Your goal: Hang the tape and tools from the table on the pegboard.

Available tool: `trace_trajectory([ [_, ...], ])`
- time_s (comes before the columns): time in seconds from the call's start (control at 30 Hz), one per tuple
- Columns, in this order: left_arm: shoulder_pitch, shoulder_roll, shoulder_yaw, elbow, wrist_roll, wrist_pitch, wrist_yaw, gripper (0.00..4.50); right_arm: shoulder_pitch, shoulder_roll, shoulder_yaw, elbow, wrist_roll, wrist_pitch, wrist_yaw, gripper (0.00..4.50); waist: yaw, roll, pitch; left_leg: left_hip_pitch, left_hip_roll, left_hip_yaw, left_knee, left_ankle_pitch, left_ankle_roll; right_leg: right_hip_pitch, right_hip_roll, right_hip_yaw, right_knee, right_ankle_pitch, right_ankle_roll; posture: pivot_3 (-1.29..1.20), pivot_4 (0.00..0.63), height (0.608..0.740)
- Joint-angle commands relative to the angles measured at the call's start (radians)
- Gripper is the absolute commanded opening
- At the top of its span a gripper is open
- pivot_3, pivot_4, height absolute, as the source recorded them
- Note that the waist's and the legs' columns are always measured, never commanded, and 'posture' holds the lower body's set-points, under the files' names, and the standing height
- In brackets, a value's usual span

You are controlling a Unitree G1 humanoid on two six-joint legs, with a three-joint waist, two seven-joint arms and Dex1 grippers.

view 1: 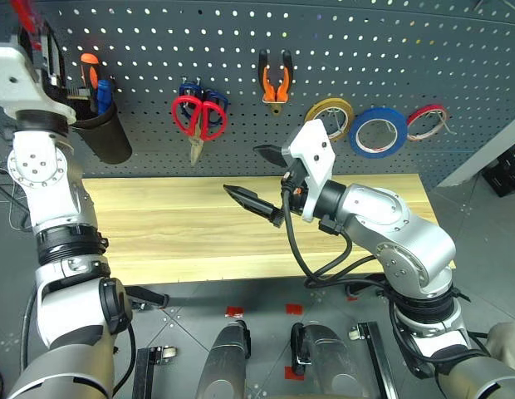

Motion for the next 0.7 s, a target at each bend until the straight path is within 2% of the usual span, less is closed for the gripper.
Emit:
trace_trajectory([
  [0.03,0.018,0.011,0.048,-0.046,-0.034,-0.045,0.039,0.87,-0.006,0.000,-0.001,-0.045,0.012,-0.006,-0.002,4.50,-0.004,0.000,0.000,0.000,0.000,0.000,0.000,0.000,0.000,0.000,0.000,0.000,0.000,0.000,0.000,-0.08,0.191,0.740],
  [0.1,0.028,0.006,0.054,-0.051,-0.053,-0.039,0.042,1.62,-0.007,-0.002,-0.001,-0.043,0.013,-0.006,0.000,4.50,-0.008,0.000,-0.001,0.000,0.000,0.000,0.000,0.000,0.000,0.000,0.000,0.000,0.000,0.000,0.000,-0.07,0.188,0.740],
  [0.2,0.034,0.003,0.043,-0.052,-0.058,-0.036,0.031,2.49,-0.007,-0.003,0.003,-0.041,0.017,-0.010,0.006,4.50,-0.011,-0.001,-0.002,0.000,0.000,0.000,0.001,0.000,0.000,0.000,0.000,0.000,0.003,0.000,0.000,-0.07,0.186,0.740],
  [0.27,0.057,-0.006,0.025,-0.137,-0.068,-0.017,0.017,3.11,-0.003,-0.004,0.003,-0.040,0.016,-0.013,0.007,4.50,-0.012,-0.001,-0.002,0.000,0.000,0.000,0.002,0.000,0.000,0.000,-0.001,0.000,0.005,0.000,0.000,-0.07,0.181,0.740],
  [0.47,0.186,-0.057,-0.040,-0.459,-0.060,0.092,0.016,3.11,0.031,-0.030,-0.008,-0.043,0.000,-0.032,0.007,4.50,-0.013,-0.001,-0.013,0.001,0.000,0.001,0.003,0.000,0.000,-0.001,-0.001,0.001,0.009,0.000,0.000,-0.06,0.171,0.740],
  [0.57,0.401,-0.117,-0.127,-0.653,-0.147,0.324,-0.039,3.11,0.086,-0.061,-0.032,-0.050,-0.008,-0.054,0.010,4.50,-0.016,0.005,-0.038,0.003,0.000,0.002,0.002,0.000,0.000,0.000,-0.001,0.003,0.009,0.000,0.000,-0.04,0.162,0.740],
  [0.63,0.514,-0.139,-0.139,-0.717,-0.238,0.540,-0.038,3.11,0.121,-0.082,-0.044,-0.047,-0.015,-0.074,0.010,4.50,-0.016,0.009,-0.049,0.005,0.000,0.004,0.002,0.000,0.001,0.001,-0.001,0.006,0.008,0.000,0.000,-0.03,0.156,0.740],
  [0.7,0.589,-0.151,-0.121,-0.734,-0.249,0.723,0.029,3.11,0.165,-0.109,-0.049,-0.032,-0.036,-0.100,0.009,4.50,-0.019,0.007,-0.050,0.006,0.000,0.004,0.001,0.000,0.001,0.001,0.000,0.006,0.011,0.000,0.000,-0.03,0.156,0.740],
])
